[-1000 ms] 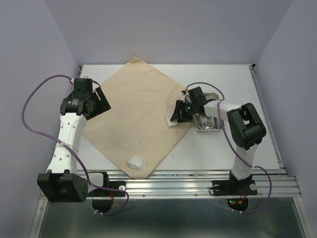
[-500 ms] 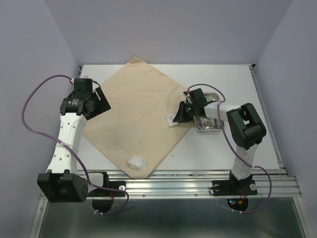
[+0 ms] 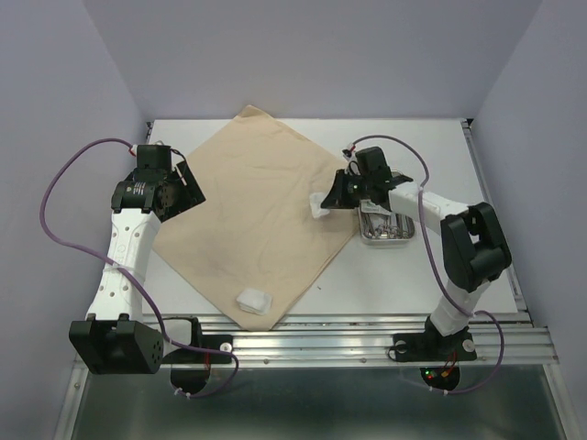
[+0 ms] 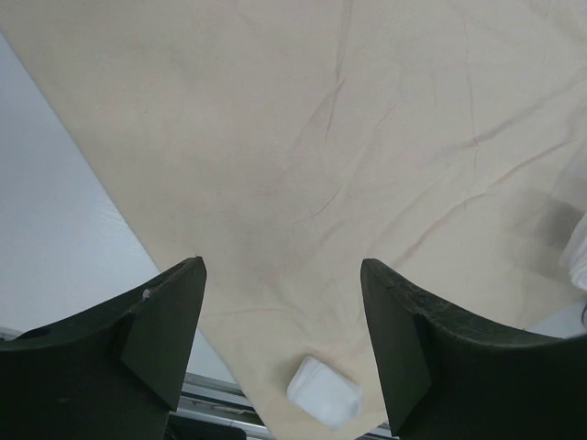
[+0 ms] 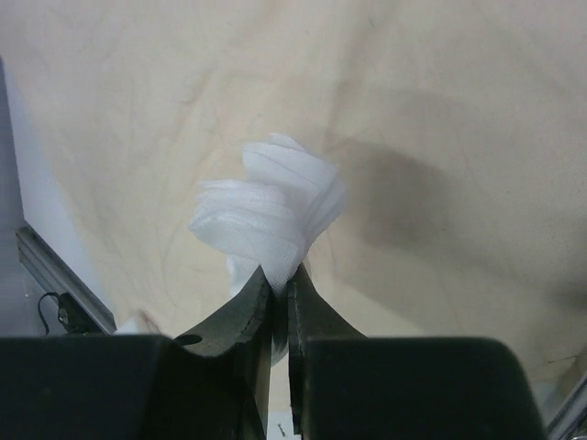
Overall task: Prepare the surgical pack
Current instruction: Pick up the medical item from the surgical kit, then place the medical item in the container.
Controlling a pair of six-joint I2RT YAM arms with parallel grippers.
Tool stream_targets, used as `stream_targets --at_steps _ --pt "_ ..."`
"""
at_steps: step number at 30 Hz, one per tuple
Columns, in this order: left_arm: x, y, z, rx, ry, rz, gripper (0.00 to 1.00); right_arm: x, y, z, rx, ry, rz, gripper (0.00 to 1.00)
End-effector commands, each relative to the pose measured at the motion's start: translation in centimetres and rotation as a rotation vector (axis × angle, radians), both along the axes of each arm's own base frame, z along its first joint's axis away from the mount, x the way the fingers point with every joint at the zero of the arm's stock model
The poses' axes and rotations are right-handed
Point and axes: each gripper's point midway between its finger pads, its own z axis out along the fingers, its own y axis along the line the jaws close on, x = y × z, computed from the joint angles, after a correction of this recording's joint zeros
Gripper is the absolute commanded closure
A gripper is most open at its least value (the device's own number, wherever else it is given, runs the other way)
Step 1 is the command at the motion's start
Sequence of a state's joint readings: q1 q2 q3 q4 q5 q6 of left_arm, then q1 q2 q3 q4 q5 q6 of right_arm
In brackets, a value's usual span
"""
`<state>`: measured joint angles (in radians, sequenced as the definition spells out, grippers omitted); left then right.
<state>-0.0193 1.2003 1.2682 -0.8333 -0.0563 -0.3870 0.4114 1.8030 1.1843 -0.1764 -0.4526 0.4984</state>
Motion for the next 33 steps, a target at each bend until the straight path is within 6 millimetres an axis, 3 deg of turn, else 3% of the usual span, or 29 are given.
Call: stream_targets --at_steps 1,4,8,12,18,27,33 --pt "0.3 0.1 0.6 -0.001 -0.034 0.003 0.2 1.6 -0.8 5.2 0.008 -0.14 -0.002 0.99" --pt "0.3 0.1 0.5 0.001 -0.034 0.003 0.2 1.8 -2.9 5.9 0.001 -0.146 -0.025 0.99" --pt "0.3 0.0 0.3 -0.002 -0.03 0.0 0.2 1.8 -7.4 6.4 -0.02 -0.143 -0.082 0.99" --pt "0.3 -0.1 0.2 -0.007 -0.027 -0.004 0.2 0.9 -11.6 5.7 -0.048 -0.118 -0.137 0.99" --pt "0.5 -0.2 0.0 -0.012 -0.026 -0.006 0.2 -1.2 -14.9 3.9 -0.069 -0.062 -0.175 0.99" --pt "0.5 -0.2 -0.1 -0.016 -0.025 -0.005 0.21 -3.4 -14.1 0.1 -0.045 0.05 -0.11 0.99" --pt "0.6 -0.3 -0.1 -0.023 -0.028 -0.007 0.21 -3.6 -13.5 -1.2 -0.014 0.095 -0.069 0.99"
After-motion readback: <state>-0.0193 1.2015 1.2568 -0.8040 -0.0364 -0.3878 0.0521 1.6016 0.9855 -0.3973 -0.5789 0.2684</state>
